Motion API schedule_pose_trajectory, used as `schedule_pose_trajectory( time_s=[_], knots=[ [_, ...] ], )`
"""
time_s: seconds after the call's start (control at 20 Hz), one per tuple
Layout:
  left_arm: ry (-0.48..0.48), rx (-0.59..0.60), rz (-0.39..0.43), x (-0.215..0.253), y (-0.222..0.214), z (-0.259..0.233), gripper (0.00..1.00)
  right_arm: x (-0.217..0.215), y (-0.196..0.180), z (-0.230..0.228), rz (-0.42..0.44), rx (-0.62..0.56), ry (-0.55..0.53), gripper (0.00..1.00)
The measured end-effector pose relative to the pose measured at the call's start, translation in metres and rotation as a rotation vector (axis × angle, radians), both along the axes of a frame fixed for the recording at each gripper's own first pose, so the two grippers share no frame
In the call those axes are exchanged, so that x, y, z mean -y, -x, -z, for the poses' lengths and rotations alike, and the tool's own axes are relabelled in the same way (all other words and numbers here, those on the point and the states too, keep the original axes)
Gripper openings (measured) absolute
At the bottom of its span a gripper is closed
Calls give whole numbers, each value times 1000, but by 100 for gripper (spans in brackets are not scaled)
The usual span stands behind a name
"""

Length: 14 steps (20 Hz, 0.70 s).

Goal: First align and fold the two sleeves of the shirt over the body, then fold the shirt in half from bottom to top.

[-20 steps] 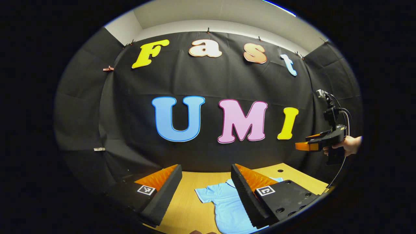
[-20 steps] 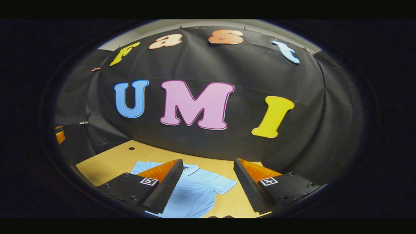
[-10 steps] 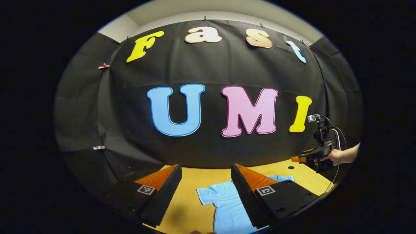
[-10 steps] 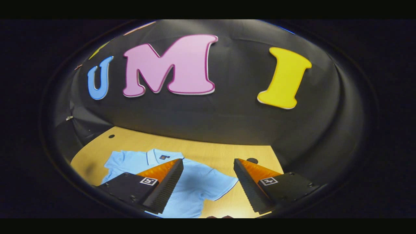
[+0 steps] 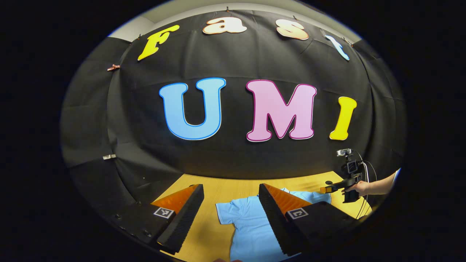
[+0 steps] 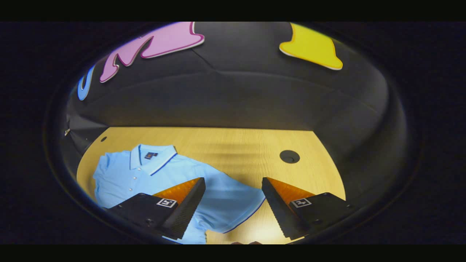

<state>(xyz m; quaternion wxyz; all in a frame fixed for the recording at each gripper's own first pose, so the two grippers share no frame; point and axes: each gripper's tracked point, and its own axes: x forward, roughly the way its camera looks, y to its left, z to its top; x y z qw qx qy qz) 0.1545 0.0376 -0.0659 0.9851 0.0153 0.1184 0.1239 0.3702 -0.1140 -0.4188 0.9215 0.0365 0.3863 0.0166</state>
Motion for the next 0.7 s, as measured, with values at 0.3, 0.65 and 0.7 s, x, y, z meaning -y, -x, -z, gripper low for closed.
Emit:
schedule_pose_trajectory(
  time_s=[0.3,0.65,0.7],
  knots=[
    [80,-22,-67,2,-4,15,97,16,9,55,34,-121,-15,97],
    [193,-53,-101,13,-13,34,97,0,6,51,-41,-95,-16,48],
    [191,-53,-101,15,-18,32,97,-1,6,51,-41,-90,-15,37]
  ],
)
